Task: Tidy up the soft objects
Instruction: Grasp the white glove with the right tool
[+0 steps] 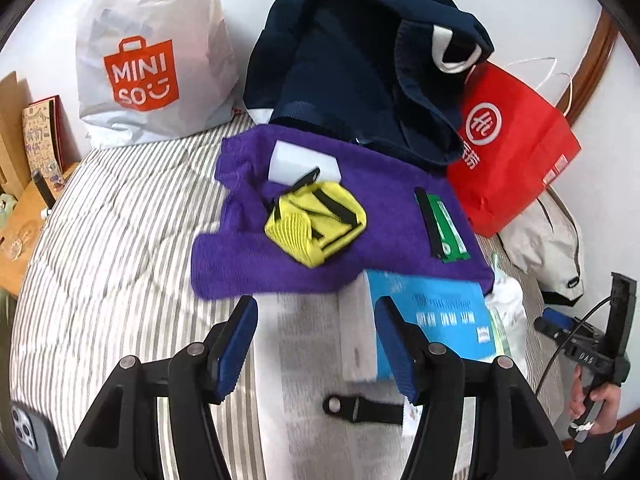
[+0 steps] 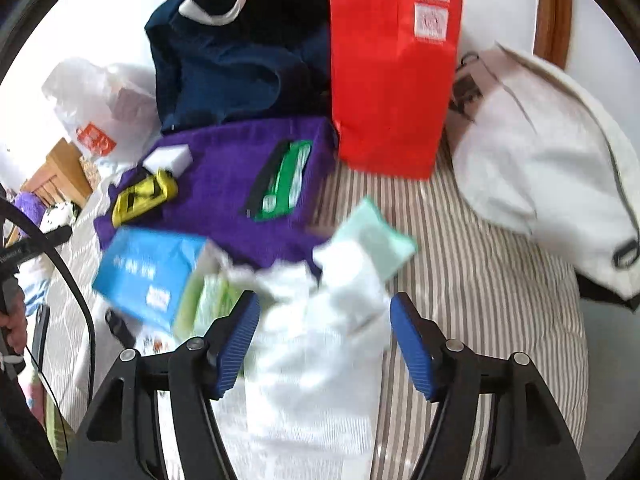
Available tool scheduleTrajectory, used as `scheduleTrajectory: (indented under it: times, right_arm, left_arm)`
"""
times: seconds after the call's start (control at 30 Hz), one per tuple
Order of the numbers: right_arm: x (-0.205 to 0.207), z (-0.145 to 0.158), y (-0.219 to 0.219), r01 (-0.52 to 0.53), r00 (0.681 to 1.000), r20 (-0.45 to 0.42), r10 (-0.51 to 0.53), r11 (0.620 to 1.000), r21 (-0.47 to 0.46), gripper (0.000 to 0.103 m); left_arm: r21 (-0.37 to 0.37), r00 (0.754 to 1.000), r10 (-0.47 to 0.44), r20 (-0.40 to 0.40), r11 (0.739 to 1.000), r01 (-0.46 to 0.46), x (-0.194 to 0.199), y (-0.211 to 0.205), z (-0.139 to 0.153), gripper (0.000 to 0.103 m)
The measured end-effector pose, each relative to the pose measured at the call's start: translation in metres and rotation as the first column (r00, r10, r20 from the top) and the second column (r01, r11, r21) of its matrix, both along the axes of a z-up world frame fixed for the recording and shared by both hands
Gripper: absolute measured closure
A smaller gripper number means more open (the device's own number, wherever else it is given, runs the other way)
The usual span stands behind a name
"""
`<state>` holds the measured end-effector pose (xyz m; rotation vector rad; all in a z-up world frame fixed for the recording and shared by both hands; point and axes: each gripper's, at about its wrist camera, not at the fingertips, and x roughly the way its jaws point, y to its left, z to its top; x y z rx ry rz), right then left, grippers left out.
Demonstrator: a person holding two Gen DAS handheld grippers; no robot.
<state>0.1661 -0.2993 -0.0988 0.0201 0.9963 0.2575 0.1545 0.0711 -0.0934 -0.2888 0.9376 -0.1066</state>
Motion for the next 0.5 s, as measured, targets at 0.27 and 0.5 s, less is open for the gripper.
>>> scheduleTrajectory:
  times: [0.27,0.5]
  right_arm:
    - [-0.023,-0.031,-0.005,0.007,0.999,-0.049,-0.009,0.999,-0.04,0.028]
    - [0.013,-0.031,-0.018,0.082,0.996,-0.036,-0.081,0.996,0.042,0.028]
  left_arm:
    - [0.01,1.0,-0.01,-0.027,1.0,0.011,-0.032,-0.007,-0.011,0.044]
    - [0.016,0.999,0.004,-0.043,1.0,-0.003,-0.046,-0.006,-0.016,0.044]
